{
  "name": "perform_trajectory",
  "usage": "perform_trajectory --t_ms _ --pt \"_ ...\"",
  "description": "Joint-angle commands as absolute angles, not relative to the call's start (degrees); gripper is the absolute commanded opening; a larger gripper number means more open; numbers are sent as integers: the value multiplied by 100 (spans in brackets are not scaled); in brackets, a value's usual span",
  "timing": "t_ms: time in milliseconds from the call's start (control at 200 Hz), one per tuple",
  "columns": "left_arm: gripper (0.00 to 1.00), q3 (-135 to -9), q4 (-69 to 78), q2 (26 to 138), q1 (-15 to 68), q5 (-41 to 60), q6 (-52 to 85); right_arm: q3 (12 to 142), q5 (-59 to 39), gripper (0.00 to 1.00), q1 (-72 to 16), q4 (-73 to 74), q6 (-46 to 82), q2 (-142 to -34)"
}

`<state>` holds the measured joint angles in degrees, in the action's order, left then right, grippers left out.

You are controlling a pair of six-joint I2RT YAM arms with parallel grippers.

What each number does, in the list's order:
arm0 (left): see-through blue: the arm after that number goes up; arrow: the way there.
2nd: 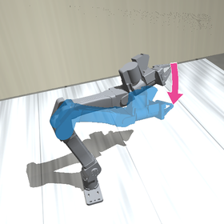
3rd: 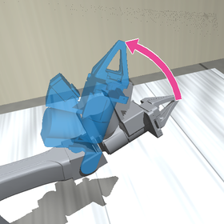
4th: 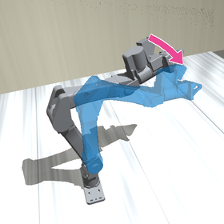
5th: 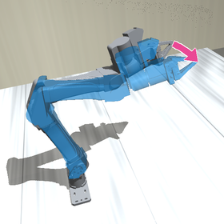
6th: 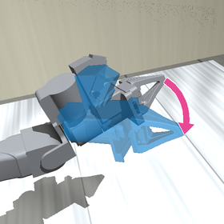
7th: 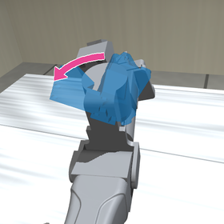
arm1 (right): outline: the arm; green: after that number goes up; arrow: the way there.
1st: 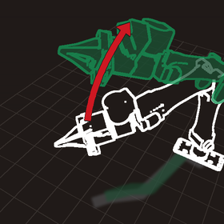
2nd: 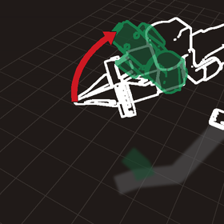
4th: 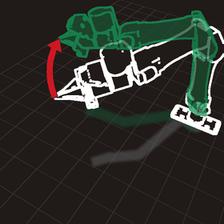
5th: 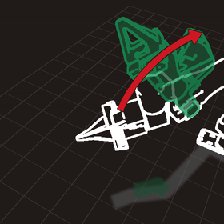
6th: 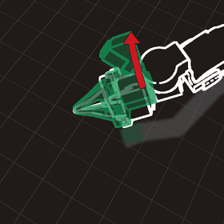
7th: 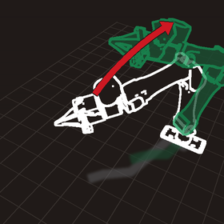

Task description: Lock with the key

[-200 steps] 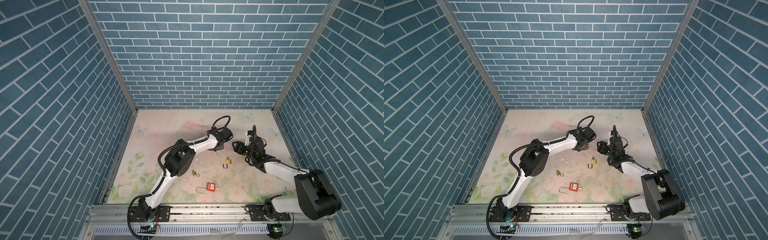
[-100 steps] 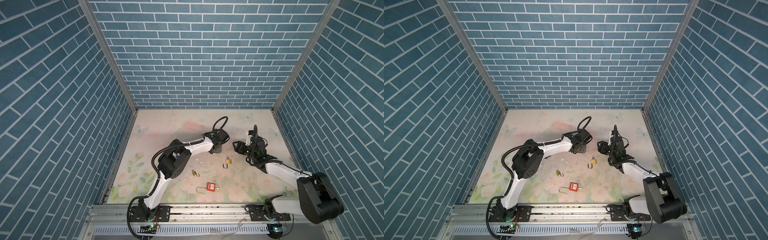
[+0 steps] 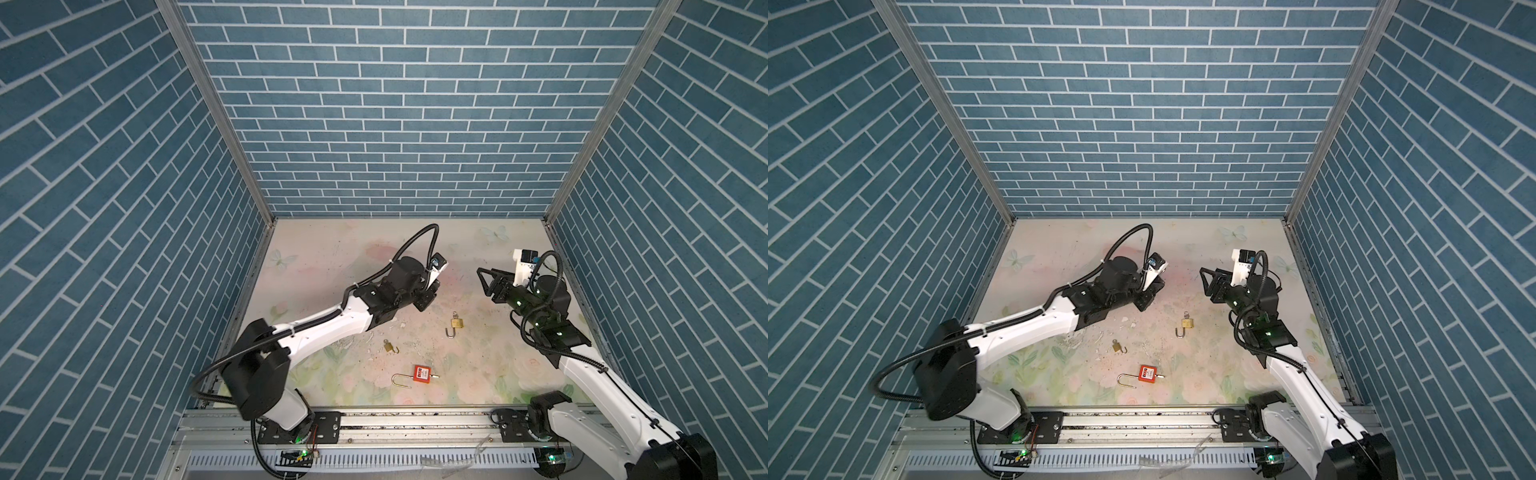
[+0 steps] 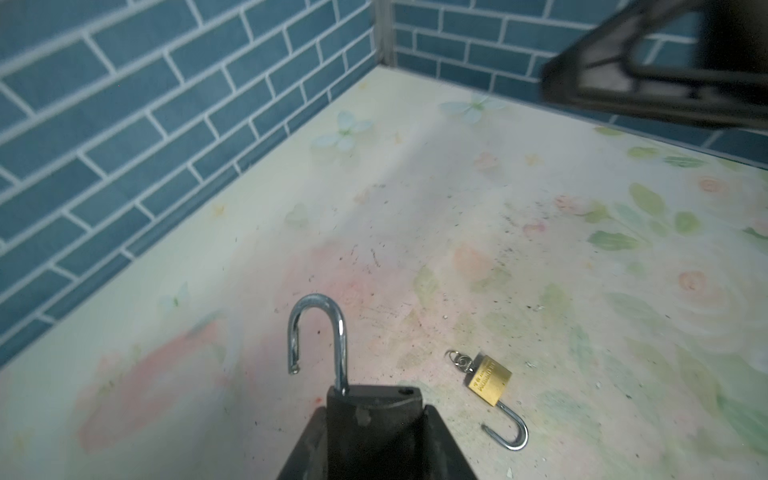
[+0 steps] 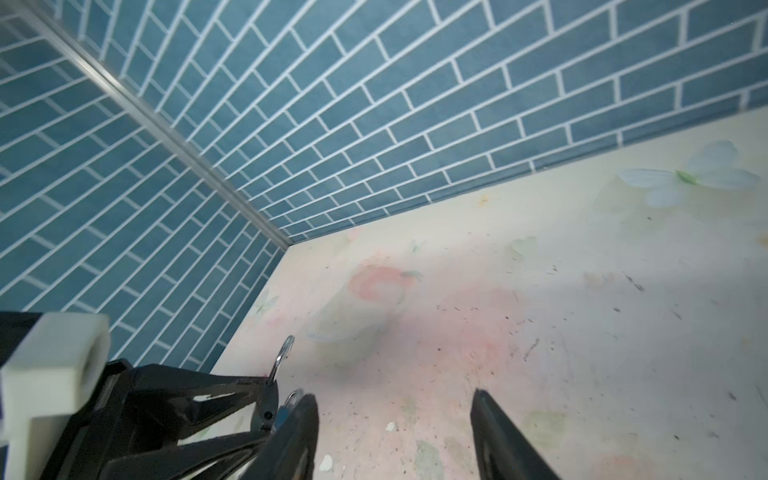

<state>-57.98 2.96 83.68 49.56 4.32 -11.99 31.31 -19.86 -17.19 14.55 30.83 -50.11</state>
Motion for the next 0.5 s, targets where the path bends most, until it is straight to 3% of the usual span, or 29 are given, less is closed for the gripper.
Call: perform_trajectory --t_ms 0,125,495 --pt "0 -4700 1496 7656 5126 1203 -3247 3404 -2990 59 -1712 1400 2618 -4866" --pt "0 -3699 2275 7007 5277 1131 -4397 3519 -3477 58 -1785 1164 2489 -5072" --pt "0 -3542 1990 6892 5269 894 -4895 4128 -3119 57 -3067 145 1623 -6129"
